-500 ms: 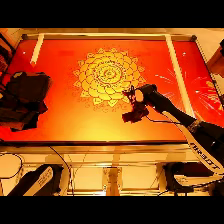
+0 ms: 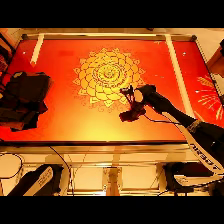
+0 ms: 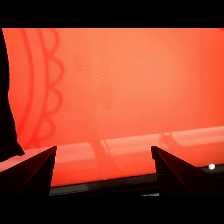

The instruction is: Fold the clothes and pants, and hang the long-sleeved shirts on hangers.

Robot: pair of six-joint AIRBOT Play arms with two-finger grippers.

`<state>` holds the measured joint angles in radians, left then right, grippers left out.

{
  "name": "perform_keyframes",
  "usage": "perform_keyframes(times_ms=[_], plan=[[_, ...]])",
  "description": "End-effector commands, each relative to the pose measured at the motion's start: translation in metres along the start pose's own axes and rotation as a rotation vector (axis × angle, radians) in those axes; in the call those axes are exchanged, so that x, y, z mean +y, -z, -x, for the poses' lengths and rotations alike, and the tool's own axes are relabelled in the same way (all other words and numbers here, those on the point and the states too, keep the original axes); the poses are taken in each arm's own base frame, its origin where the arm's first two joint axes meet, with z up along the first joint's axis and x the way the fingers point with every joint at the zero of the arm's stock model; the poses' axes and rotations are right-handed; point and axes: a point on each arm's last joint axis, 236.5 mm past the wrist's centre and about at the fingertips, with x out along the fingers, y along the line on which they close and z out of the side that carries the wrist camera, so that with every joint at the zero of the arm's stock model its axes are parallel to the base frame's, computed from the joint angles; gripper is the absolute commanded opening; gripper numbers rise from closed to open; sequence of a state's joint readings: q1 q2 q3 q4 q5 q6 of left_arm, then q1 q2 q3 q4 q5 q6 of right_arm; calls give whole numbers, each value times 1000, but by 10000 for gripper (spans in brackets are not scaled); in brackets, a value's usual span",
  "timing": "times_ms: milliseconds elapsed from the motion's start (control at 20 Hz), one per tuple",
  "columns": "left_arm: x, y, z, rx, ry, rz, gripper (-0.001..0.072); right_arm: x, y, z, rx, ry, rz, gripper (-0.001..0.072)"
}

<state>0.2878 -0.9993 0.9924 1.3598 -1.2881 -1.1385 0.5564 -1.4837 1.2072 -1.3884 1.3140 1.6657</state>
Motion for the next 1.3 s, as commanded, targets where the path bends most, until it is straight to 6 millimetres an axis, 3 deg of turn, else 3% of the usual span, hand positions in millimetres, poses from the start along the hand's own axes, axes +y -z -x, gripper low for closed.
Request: perform_keyframes(times_ms=[0,450,850,950,1000,1150,1250], plan=[[0,0,0,1,0,-1,697,2,-6,0,-26,-7,40,23],[-2,-1,-4,6,14,5,696,15,-29,2,-125,-60,24,22],[10,13,-29,111,8,-4,695,21,-43,4,-182,-89,10,22],[34,18,-35,147,-80,-45,661,21,-43,4,-182,-88,11,22],[55,21,-33,168,-166,-73,579,21,-43,4,-182,-89,10,21],[116,31,-11,254,-422,-186,577,21,-43,4,-182,-89,10,21],[136,20,-4,230,-514,-235,577,21,-43,4,-181,-89,10,22]])
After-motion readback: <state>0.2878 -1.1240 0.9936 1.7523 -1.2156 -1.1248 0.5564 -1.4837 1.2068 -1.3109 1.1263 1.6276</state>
